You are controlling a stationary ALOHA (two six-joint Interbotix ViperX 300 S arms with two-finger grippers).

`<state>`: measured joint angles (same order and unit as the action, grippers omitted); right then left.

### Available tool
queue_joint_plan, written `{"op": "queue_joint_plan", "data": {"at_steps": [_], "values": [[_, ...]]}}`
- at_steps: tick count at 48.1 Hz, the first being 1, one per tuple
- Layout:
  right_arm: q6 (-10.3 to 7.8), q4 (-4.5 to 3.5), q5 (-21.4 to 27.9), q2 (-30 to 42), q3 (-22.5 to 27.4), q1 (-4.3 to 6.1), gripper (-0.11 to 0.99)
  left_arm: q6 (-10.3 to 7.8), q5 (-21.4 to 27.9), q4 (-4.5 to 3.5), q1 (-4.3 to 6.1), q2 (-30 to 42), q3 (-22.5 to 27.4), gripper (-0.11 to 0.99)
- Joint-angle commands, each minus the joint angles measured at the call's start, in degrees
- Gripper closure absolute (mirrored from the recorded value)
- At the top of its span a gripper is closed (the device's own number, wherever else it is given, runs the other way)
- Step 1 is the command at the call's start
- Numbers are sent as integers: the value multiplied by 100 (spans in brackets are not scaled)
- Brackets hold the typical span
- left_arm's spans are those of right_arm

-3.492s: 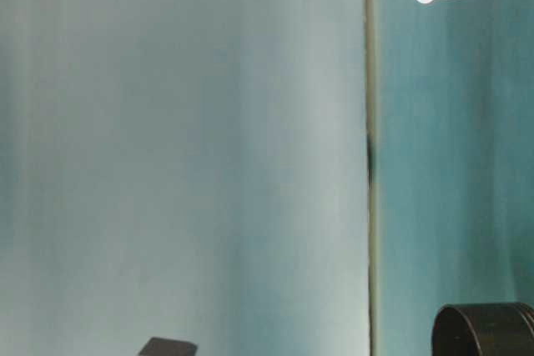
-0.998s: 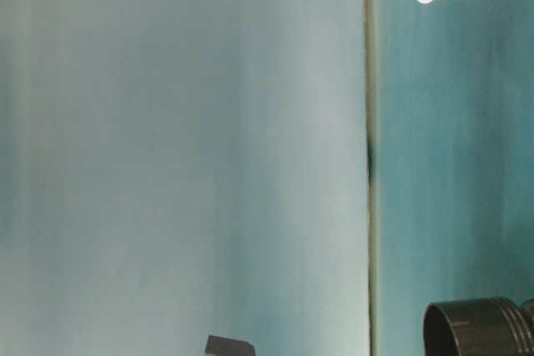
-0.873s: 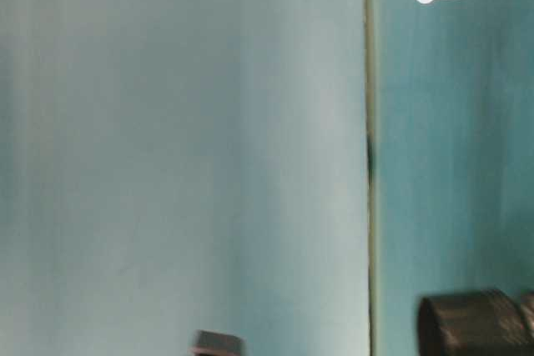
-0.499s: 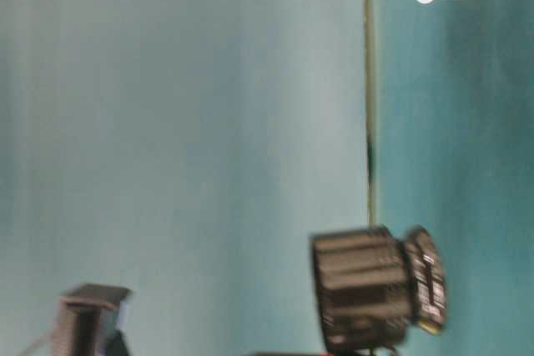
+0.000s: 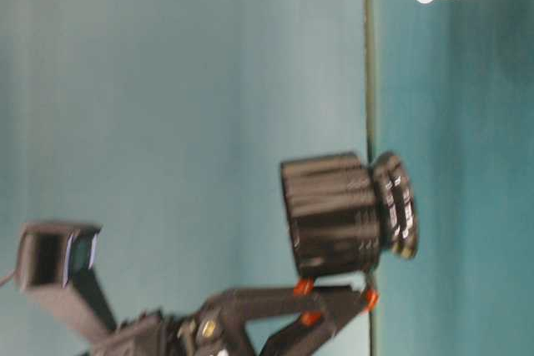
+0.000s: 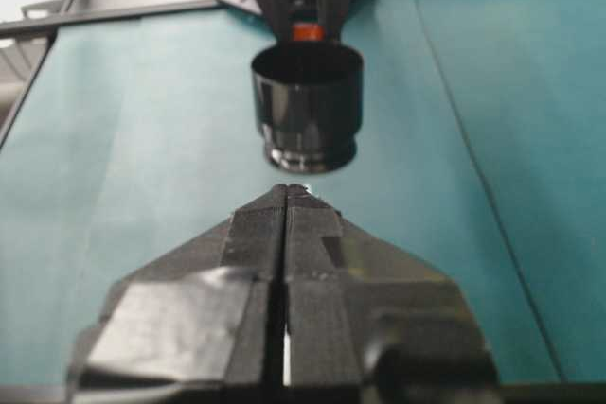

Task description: Put the paper cup into the moved red handle cup holder.

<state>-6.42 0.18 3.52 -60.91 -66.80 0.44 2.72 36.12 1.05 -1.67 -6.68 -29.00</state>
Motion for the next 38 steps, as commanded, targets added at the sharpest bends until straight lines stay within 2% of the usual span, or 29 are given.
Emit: {"op": "queue_joint_plan", "data": {"at_steps": [1, 13, 27, 38], "values": [[-53, 9, -26, 35, 141, 9, 99, -9, -18, 18, 26, 176, 272, 59], [-53, 9, -26, 26, 141, 9, 99, -26, -18, 18, 9, 756, 633, 59], [-53, 9, -26, 26, 141, 9, 99, -229, -53, 18, -18, 984, 642, 59], [-53, 9, -26, 35, 149, 9, 99, -237, -220, 18, -35, 1310, 642, 59]]}}
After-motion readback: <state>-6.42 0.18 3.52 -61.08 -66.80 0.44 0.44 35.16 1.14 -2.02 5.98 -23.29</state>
